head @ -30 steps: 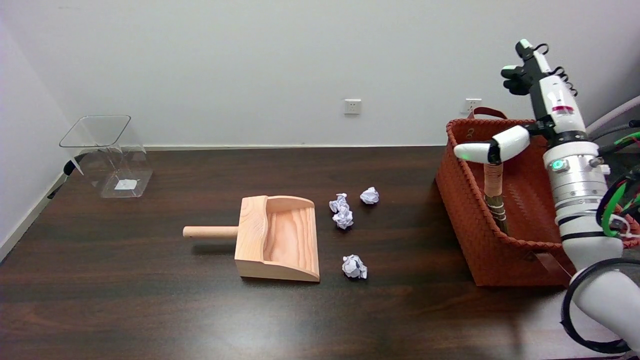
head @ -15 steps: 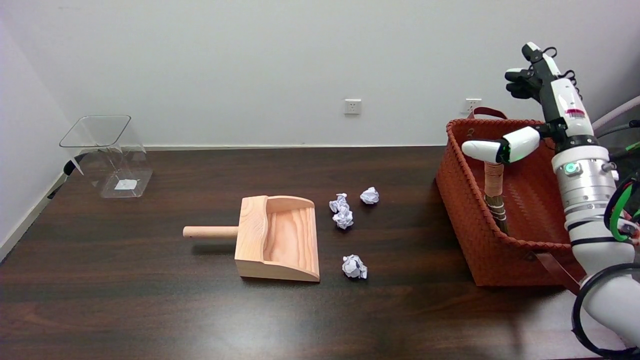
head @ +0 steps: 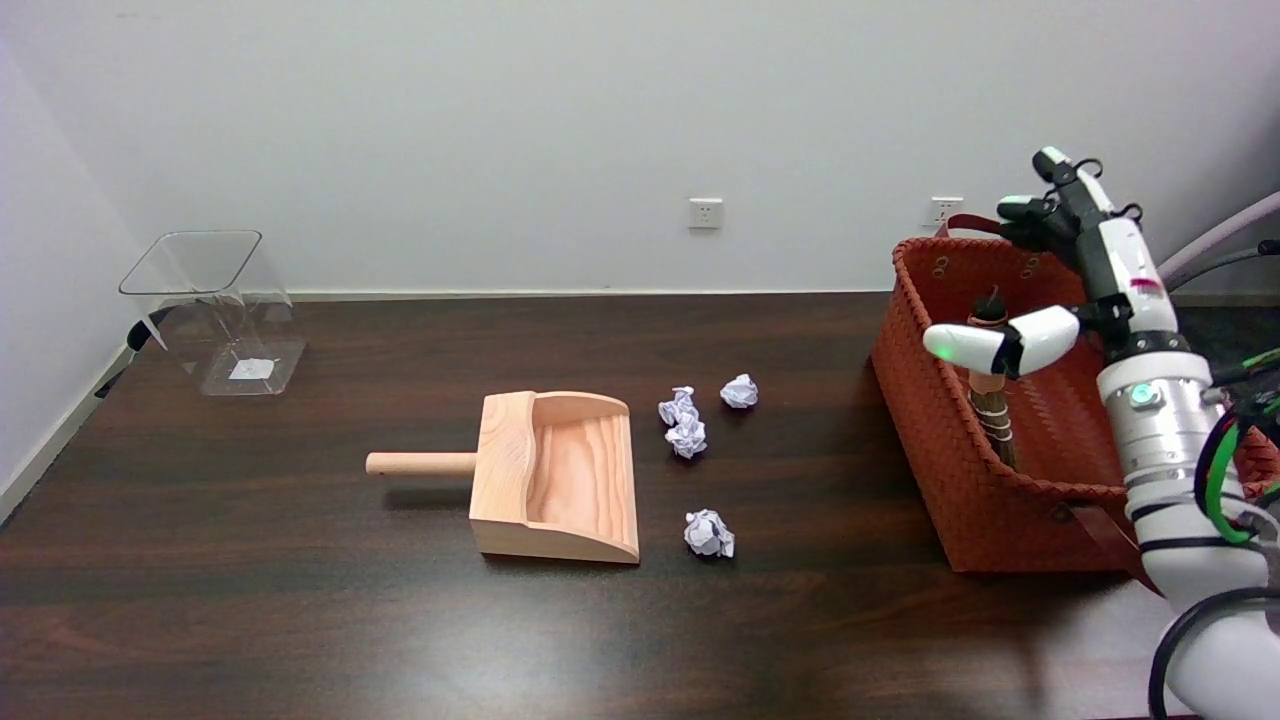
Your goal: Pick up the broom in the storage basket.
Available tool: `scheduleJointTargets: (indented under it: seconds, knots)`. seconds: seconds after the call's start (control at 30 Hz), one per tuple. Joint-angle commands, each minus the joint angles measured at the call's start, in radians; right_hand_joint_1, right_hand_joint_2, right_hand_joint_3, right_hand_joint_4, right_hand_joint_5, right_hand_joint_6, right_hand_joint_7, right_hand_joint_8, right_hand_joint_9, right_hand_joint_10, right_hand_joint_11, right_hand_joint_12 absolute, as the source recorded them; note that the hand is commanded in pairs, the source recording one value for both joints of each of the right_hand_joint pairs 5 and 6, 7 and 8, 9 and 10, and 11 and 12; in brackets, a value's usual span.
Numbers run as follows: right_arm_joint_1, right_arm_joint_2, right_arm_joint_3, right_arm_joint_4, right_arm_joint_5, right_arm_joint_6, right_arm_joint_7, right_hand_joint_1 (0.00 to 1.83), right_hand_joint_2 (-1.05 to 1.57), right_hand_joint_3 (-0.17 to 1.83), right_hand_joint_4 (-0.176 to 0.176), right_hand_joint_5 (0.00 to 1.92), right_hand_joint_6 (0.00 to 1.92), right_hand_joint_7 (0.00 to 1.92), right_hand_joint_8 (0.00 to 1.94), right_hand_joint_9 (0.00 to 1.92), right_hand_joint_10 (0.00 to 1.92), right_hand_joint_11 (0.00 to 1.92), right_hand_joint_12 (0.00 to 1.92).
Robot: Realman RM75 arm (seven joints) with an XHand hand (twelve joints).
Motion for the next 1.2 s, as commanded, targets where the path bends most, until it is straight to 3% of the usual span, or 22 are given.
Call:
scheduleJointTargets:
  seconds: [0.03,0.53,0.9,1.07,1.2]
  knots:
    - [-0.053,-0.007,-0.134,0.017,-0.037,0.091,0.091,1.05,-0.46,0.86,0.0,0.17,0.17,0.52,0.52,0.53,0.53,0.49,0.49]
    - [-0.044,-0.004,-0.205,0.059,0.004,0.13,0.089,1.06,-0.42,0.86,0.0,0.17,0.17,0.55,0.55,0.51,0.51,0.45,0.45]
    - [0.035,0.052,-0.293,0.096,0.067,0.13,0.091,1.06,-0.31,0.81,0.0,0.2,0.2,0.59,0.59,0.54,0.54,0.43,0.43]
    - [0.051,0.061,-0.311,0.103,0.094,0.13,0.091,1.09,-0.18,0.81,0.0,0.21,0.21,0.66,0.66,0.63,0.63,0.4,0.4]
    - [0.054,0.062,-0.311,0.108,0.114,0.134,0.091,1.1,-0.05,0.79,0.0,0.26,0.26,0.8,0.8,0.87,0.87,0.44,0.44]
